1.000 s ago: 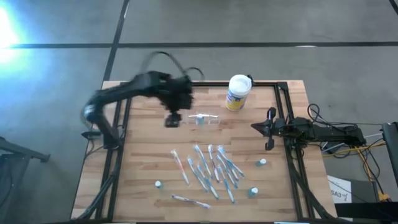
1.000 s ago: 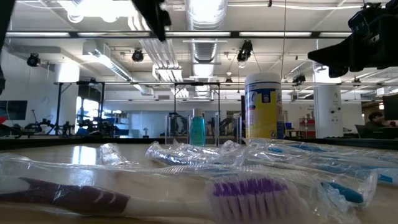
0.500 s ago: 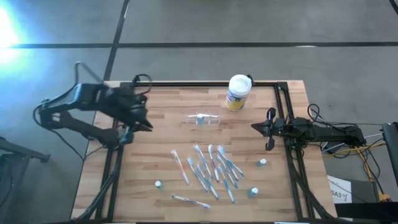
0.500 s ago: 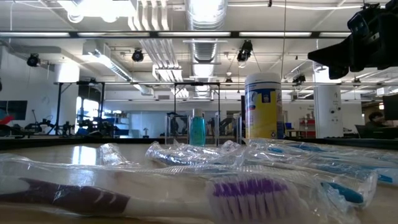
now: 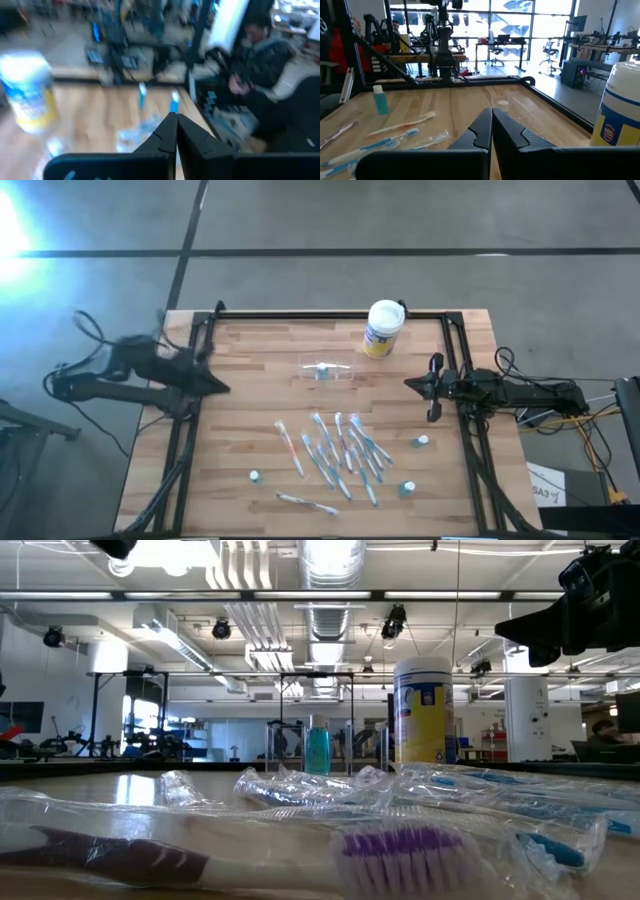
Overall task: Pick & Place toothbrushing station
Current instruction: Put the blue mouthwash bottle into the transparent toothbrush holder
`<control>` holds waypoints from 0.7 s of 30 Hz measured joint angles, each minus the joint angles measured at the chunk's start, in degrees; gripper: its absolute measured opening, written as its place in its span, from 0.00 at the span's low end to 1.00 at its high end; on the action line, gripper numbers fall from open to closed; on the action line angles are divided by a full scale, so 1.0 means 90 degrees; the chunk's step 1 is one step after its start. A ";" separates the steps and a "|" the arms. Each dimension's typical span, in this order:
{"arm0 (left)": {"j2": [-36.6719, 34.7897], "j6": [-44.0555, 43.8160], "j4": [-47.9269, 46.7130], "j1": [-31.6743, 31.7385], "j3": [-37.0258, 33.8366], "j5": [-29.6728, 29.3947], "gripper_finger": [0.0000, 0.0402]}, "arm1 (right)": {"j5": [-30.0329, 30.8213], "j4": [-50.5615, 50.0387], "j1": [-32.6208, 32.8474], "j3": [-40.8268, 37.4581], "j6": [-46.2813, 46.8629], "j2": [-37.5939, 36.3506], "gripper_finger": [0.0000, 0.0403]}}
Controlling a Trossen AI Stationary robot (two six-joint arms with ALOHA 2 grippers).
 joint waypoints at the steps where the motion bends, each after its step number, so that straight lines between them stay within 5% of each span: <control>1: -0.0039 -0.0060 0.0040 -0.0001 -0.0250 0.0120 0.02 | 0.0000 0.0000 -0.0001 0.0000 0.0009 0.0000 0.02; 10: 0.0462 0.0286 0.0358 -0.0150 -0.1043 0.0880 0.04 | 0.0000 0.0007 0.0001 0.0000 0.0039 0.0000 0.02; 21: 0.2089 0.2201 -0.0106 -0.1042 0.0078 0.0233 0.20 | 0.0000 0.0007 -0.0001 0.0000 0.0044 0.0000 0.02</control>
